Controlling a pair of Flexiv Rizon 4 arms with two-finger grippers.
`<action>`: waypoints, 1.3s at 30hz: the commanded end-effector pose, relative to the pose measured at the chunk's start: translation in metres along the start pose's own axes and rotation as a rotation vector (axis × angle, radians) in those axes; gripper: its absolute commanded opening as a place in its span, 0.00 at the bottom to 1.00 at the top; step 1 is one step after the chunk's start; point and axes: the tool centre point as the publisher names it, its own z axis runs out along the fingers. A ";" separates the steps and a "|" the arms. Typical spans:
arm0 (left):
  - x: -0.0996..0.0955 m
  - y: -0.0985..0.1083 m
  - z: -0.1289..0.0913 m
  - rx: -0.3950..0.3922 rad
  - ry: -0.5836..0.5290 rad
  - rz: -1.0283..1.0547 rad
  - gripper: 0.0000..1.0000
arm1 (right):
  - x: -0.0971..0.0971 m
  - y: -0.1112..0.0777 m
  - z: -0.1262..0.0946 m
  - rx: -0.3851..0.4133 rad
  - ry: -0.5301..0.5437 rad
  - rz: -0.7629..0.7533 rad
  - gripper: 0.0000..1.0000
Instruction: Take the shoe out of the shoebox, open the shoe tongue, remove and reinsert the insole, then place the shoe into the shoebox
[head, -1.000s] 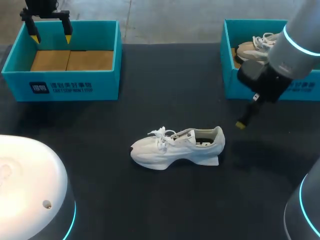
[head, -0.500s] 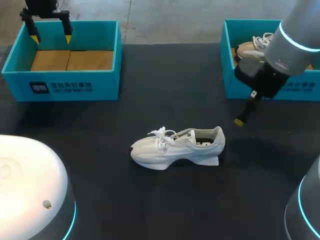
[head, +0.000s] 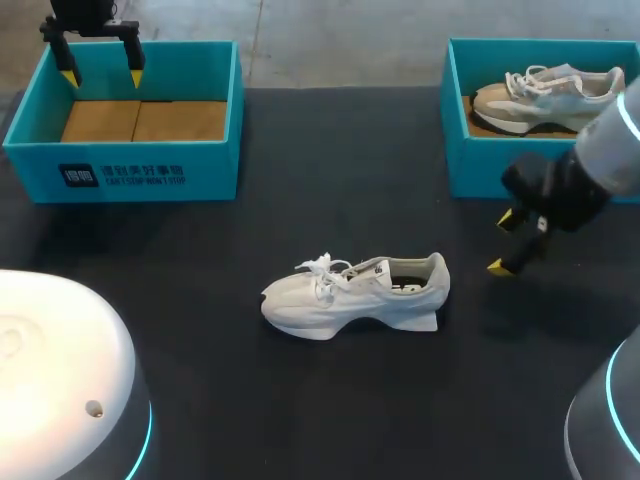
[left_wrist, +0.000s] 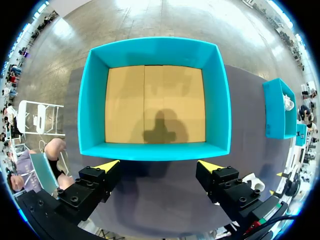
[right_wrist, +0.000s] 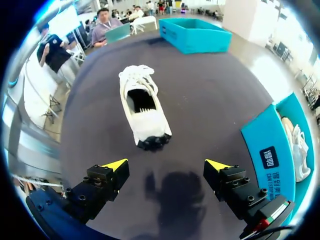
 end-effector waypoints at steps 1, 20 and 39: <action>0.000 0.000 0.000 0.001 0.001 0.000 1.00 | 0.006 -0.020 -0.011 -0.154 -0.025 -0.017 1.00; 0.000 0.000 0.000 0.001 0.001 0.000 1.00 | -0.032 -0.065 0.000 -0.340 0.079 -0.132 1.00; 0.000 0.000 0.000 0.001 0.001 0.000 1.00 | -0.025 -0.074 0.022 -0.386 0.076 -0.193 1.00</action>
